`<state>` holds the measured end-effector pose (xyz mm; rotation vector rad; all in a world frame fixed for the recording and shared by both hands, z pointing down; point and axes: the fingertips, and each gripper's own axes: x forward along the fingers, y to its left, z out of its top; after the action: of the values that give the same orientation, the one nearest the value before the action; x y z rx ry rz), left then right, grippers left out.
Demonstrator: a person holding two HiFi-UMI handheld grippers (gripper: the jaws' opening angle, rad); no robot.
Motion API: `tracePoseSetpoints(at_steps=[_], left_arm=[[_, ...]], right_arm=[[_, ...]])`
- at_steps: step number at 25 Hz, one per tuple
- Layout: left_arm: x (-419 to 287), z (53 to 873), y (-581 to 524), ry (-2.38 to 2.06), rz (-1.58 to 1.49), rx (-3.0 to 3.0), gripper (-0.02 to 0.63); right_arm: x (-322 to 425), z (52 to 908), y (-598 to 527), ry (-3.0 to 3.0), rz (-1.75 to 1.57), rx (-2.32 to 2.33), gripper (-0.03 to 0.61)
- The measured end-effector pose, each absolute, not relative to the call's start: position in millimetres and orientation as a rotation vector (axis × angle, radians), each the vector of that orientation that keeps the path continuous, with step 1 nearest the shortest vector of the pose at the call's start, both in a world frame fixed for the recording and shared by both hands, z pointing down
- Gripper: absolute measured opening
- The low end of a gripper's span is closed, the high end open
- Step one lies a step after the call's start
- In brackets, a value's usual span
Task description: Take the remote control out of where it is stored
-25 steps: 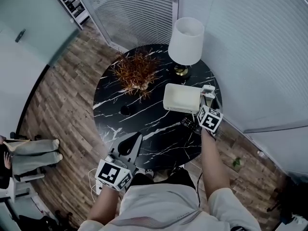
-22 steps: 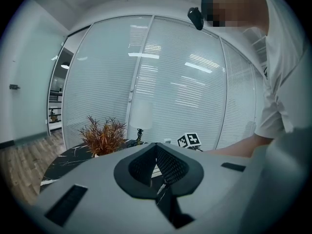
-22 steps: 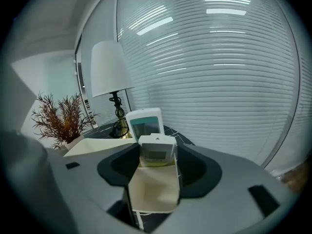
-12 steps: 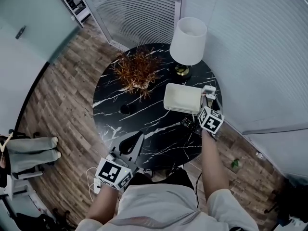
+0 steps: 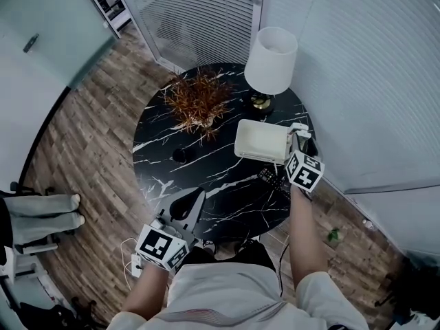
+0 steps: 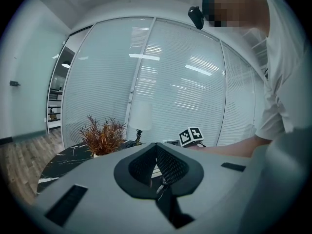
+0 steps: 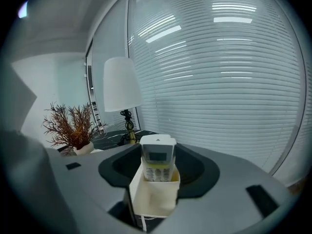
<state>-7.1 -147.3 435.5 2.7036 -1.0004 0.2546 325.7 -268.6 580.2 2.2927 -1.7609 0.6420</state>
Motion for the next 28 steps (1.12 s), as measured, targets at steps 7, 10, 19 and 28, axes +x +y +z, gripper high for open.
tracePoseSetpoints(at_steps=[7, 10, 19, 28], left_arm=[[-6.0, 429.8, -144.3, -0.983, 0.201, 2.705, 0.009], [-5.7, 427.2, -142.5, -0.975, 0.174, 2.707, 0.009], [-12.9, 418.7, -138.3, -0.960, 0.102, 2.716, 0.009], [-22.9, 418.9, -129.3, -0.954, 0.070, 2.715, 0.009]], right_arm=[[320.5, 519.3, -260.2, -1.864, 0.515, 2.295, 0.227], [315.5, 488.9, -253.2, -1.919, 0.450, 2.270, 0.227], [259.9, 464.2, -208.2, -1.996, 0.318, 1.856, 0.225], [181.6, 547.9, -139.9, -1.986, 0.449, 1.248, 0.225]])
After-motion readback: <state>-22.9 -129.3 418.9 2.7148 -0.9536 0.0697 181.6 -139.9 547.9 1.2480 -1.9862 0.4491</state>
